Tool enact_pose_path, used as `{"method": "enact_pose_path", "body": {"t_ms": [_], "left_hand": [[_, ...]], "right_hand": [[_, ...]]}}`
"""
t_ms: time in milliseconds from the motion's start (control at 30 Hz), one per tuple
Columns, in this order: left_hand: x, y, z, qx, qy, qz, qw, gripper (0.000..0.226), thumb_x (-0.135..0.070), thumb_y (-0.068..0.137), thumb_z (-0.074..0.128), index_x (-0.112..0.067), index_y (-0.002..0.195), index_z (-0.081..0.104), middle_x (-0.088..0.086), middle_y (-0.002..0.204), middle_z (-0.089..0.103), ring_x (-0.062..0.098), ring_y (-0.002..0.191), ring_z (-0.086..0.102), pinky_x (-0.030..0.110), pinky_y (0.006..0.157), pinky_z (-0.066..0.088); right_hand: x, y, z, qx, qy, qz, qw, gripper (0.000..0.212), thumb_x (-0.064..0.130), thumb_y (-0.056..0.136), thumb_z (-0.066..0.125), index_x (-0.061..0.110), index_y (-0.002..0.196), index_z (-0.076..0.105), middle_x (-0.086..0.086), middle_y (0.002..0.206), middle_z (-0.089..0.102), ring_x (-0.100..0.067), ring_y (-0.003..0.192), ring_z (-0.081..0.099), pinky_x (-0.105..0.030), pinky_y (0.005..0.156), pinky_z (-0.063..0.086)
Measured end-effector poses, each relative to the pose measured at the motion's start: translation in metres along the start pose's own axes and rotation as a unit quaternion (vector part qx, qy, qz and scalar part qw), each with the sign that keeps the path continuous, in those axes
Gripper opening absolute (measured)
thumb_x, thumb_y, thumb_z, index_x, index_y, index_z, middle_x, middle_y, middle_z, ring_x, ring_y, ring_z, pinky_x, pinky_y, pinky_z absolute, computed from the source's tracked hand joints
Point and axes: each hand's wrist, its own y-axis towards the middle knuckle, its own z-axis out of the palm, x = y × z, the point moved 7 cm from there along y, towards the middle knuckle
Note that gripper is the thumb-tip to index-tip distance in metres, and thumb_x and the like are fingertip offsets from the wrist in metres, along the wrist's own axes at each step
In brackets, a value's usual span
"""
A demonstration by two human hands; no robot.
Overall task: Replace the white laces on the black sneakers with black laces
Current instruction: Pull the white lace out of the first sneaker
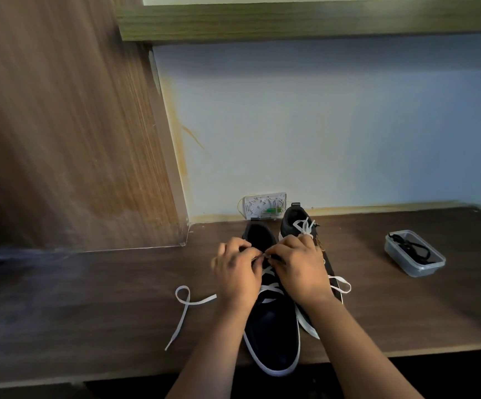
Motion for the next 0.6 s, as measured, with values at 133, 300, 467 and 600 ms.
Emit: {"method": "enact_pose_path", "body": {"t_ms": [133,300,467,600], "left_hand": [[0.008,0.001,0.006,0.003,-0.047,-0.019,0.999,0.010,-0.021,0.074,0.078,-0.029,0.078,0.074,-0.010,0.095,0.061,0.017,0.085,0.052,0.031,0.067,0.045],[0.024,-0.004,0.021,0.054,-0.163,-0.113,0.979,0.009,-0.021,0.084,0.072,-0.029,0.086,0.074,-0.011,0.101,0.054,0.013,0.099,0.048,0.021,0.084,0.038],[0.026,-0.004,0.026,0.071,-0.251,-0.164,0.952,0.028,-0.012,0.085,0.068,-0.038,0.075,0.066,-0.005,0.101,0.051,0.019,0.104,0.054,0.032,0.092,0.046],[0.029,-0.012,0.040,0.139,-0.336,-0.268,0.892,0.028,-0.014,0.093,0.060,-0.034,0.074,0.062,0.001,0.108,0.048,0.017,0.101,0.054,0.028,0.091,0.045]], "right_hand": [[-0.004,0.000,0.008,-0.001,-0.033,0.021,0.999,0.006,0.030,0.084,0.070,0.026,0.089,0.070,0.010,0.090,0.062,-0.025,0.095,0.049,-0.036,0.071,0.038],[-0.012,0.001,0.011,0.012,0.085,0.040,0.996,0.006,0.023,0.089,0.064,0.027,0.092,0.067,0.014,0.091,0.063,-0.019,0.093,0.046,-0.034,0.074,0.038],[-0.001,0.000,0.010,0.019,0.071,0.010,0.997,0.009,0.022,0.085,0.068,0.029,0.091,0.069,0.015,0.090,0.064,-0.018,0.093,0.044,-0.035,0.074,0.037],[-0.004,-0.001,0.011,0.026,0.027,0.047,0.998,0.003,0.027,0.086,0.066,0.026,0.089,0.066,0.013,0.093,0.062,-0.020,0.099,0.044,-0.034,0.074,0.030]]}}
